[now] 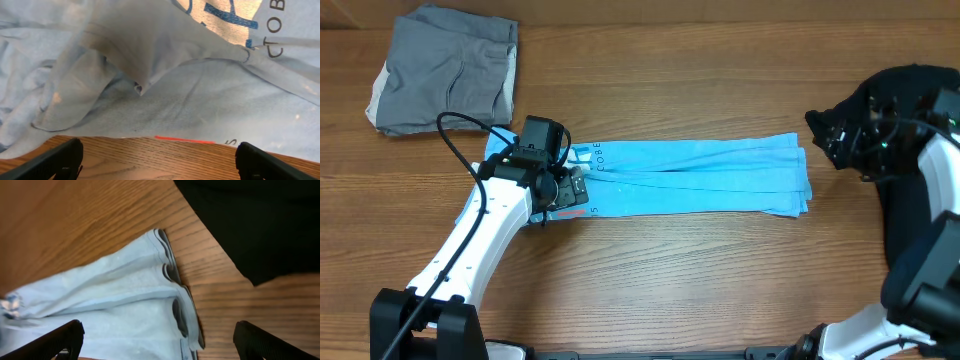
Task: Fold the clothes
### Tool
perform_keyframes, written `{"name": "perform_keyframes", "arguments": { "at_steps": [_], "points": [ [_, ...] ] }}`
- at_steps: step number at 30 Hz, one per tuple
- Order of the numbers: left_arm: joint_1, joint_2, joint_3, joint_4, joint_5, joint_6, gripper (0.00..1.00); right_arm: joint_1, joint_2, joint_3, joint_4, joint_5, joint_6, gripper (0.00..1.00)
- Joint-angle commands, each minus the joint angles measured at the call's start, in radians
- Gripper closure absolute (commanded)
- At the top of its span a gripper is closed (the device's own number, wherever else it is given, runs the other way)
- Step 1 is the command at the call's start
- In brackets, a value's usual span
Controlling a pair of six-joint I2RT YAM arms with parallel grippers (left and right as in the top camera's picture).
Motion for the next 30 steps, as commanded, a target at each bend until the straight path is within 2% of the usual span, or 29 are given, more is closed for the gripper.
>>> {"name": "perform_keyframes", "arguments": {
  "at_steps": [1, 12, 23, 30],
  "points": [
    [0.001, -0.019, -0.005, -0.003, 0.027, 0.015, 0.00, 0.011, 0.067, 0.016, -0.031, 0.053, -0.075, 0.00],
    [0.001, -0.019, -0.005, -0.005, 0.027, 0.015, 0.00, 0.011, 0.230, 0.015, -0.071, 0.020, -0.119, 0.00],
    [0.001, -0.019, -0.005, 0.003, 0.035, 0.014, 0.00, 0.025, 0.254, -0.013, -0.129, -0.146, -0.203, 0.00],
    [0.001, -0.019, -0.005, 0.001, 0.034, 0.015, 0.00, 0.059, 0.254, -0.013, -0.152, -0.144, -0.201, 0.02]
  ]
}}
